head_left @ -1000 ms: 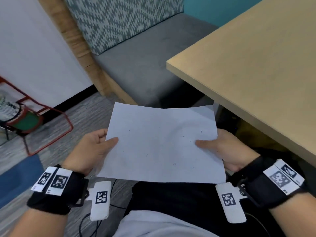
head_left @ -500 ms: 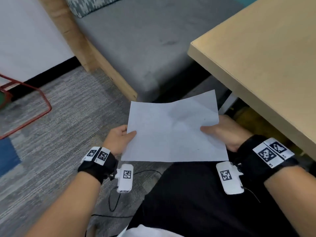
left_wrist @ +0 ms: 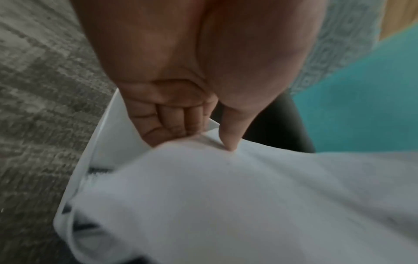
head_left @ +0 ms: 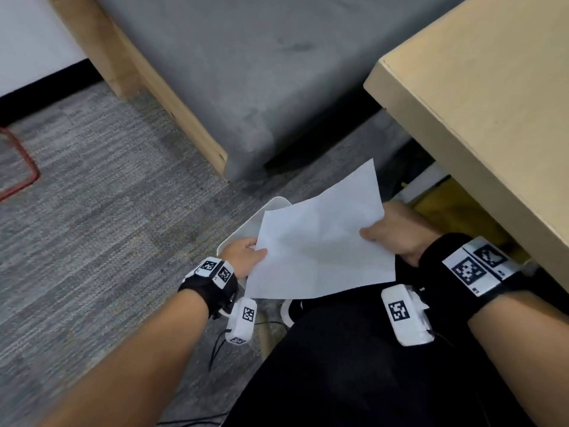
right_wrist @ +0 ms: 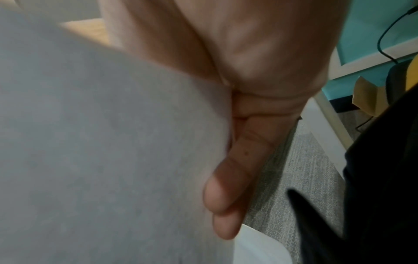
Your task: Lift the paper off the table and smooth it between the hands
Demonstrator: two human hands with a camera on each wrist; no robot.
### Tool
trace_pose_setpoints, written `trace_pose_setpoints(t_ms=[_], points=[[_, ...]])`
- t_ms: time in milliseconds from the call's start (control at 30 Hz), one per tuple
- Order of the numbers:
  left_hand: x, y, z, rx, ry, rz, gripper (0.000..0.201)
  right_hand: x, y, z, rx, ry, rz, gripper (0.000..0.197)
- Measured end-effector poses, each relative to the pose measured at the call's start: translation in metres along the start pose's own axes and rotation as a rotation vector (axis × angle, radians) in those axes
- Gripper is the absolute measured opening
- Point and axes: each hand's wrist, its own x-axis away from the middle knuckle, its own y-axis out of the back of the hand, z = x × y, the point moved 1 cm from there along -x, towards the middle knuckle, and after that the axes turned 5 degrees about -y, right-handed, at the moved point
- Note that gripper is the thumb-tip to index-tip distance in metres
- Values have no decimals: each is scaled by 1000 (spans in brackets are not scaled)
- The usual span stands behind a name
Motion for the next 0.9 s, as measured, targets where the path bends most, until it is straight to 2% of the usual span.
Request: trace_pose_setpoints(t_ms=[33, 100, 133, 200, 300, 400, 500, 600, 667, 733, 833, 900], points=[[-1, -2, 0, -18, 22, -4, 39, 0, -1, 3, 7, -6, 6, 15], [3, -4, -7, -229, -9, -7, 68, -1, -4, 10, 19, -1, 8, 17], [6, -5, -12, -341, -59, -12, 71, -2, -6, 13, 17, 6, 2, 18], [16, -11, -28, -381, -230, -4, 70, -2, -11, 21, 26, 9, 12, 19], [38, -28, -60, -318, -544, 132, 81, -3, -20, 31, 14, 13, 64, 22], [60, -47, -81, -368, -736, 254, 71, -1, -29, 35, -60, 19, 135, 20], [61, -53, -73, -411, -705, 325, 65, -1, -37, 35, -227, -33, 208, 20], [36, -38, -29, -544, -422, 322, 79, -1, -38, 31, -348, -92, 214, 24], [29, -25, -9, -598, -310, 290, 88, 0, -36, 29, -388, -103, 226, 24], [32, -21, -13, -562, -369, 256, 79, -1, -36, 28, -396, -102, 239, 24], [54, -31, -48, -439, -615, 211, 68, 0, -38, 30, -390, -82, 252, 28], [65, -44, -69, -399, -747, 233, 64, 1, -39, 34, -360, -53, 266, 29]])
